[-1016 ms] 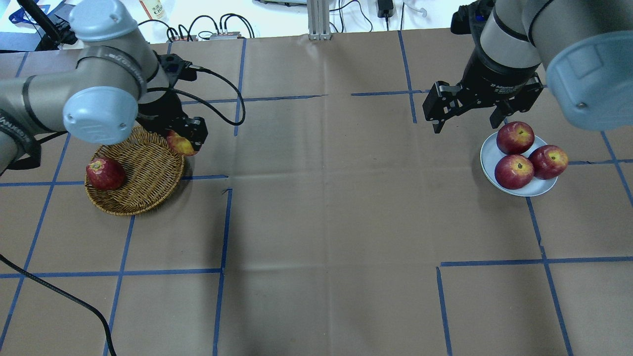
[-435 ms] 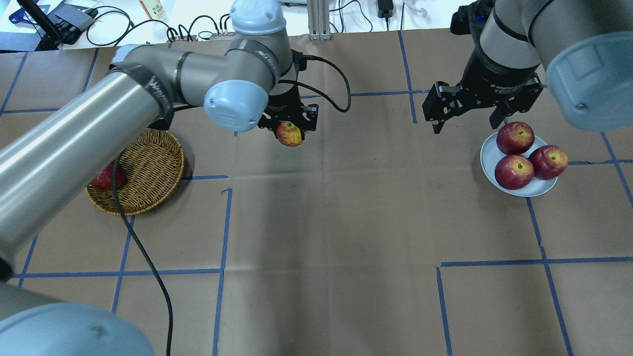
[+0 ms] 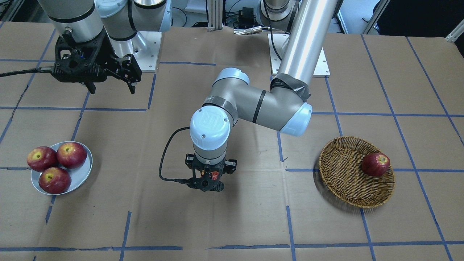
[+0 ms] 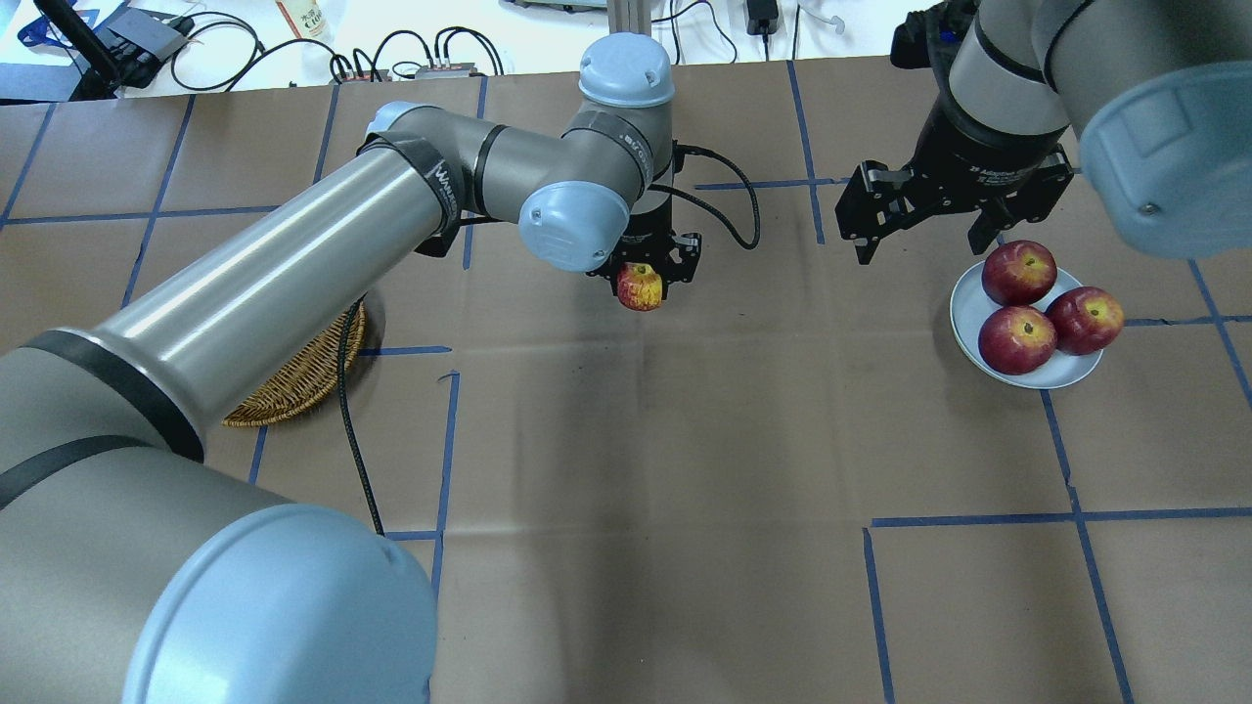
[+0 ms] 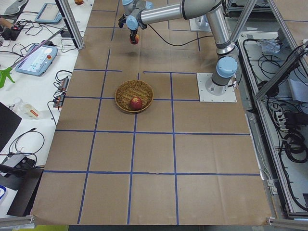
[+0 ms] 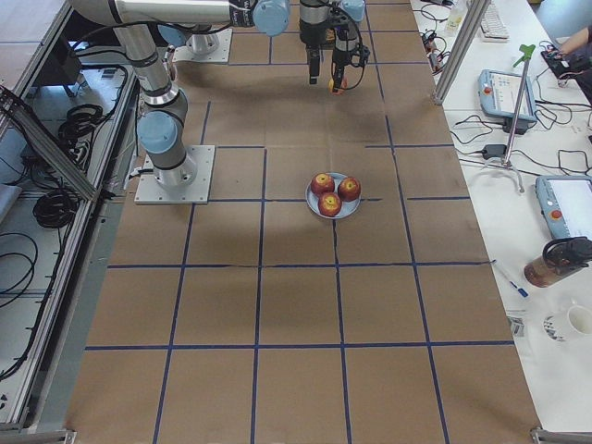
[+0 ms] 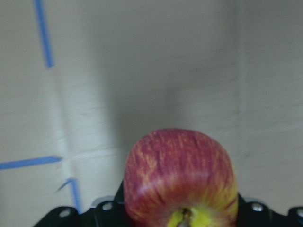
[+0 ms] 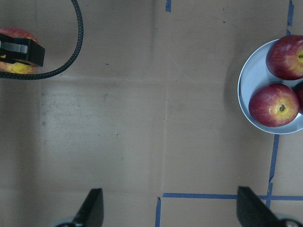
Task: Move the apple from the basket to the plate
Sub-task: 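Carry the apple with the left gripper toward the table center, then set the apple on the table and open the left gripper, then raise the left gripper away while the right gripper moves over the apple, then lower the right gripper and close it on the apple, then carry the apple with the right gripper onto the white plate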
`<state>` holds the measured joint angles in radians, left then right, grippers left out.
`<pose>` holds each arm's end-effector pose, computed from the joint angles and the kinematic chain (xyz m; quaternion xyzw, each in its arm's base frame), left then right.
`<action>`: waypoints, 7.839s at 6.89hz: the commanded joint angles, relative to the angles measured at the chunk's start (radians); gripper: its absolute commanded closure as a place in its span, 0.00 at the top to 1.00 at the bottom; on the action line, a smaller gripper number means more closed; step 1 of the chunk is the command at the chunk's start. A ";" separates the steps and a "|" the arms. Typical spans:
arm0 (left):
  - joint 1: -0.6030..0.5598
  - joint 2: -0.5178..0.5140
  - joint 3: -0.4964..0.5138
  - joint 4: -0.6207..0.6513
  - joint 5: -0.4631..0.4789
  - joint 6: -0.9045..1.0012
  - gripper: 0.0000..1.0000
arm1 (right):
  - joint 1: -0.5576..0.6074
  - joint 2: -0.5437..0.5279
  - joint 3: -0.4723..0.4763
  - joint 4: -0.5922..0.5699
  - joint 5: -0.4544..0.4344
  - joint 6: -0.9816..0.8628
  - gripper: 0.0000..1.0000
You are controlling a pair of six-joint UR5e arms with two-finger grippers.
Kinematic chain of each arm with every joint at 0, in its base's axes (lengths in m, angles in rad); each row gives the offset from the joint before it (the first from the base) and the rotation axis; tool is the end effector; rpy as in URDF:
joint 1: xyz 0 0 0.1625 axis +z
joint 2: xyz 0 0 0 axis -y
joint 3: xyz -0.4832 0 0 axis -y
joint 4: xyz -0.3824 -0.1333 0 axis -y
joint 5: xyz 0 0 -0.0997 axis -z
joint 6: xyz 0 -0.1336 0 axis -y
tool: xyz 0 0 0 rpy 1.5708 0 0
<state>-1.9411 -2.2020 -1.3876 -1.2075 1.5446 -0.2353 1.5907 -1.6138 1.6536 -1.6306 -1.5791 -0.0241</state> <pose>-0.3873 -0.6197 0.2454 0.0668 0.9968 0.0443 0.0001 0.1414 -0.4610 0.4985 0.0220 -0.9997 0.0100 0.0042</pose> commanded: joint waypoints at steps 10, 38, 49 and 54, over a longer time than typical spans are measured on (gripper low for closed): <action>0.007 0.013 -0.048 -0.007 -0.012 -0.025 0.99 | 0.000 0.000 0.002 0.000 -0.001 0.000 1.00; 0.395 0.640 -0.028 -0.589 0.038 0.383 0.99 | 0.391 0.650 -0.084 -0.583 -0.068 0.480 0.66; 0.395 0.645 -0.031 -0.589 0.038 0.384 0.99 | -0.339 0.192 0.084 -0.308 -0.055 -0.393 0.63; 0.393 0.656 -0.048 -0.589 0.038 0.384 0.99 | -0.459 0.314 0.146 -0.411 -0.003 -0.563 0.61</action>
<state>-1.5478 -1.5467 -1.4339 -1.7962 1.5830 0.1488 1.1347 -1.3317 1.7781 -2.0080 -1.5980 -0.5858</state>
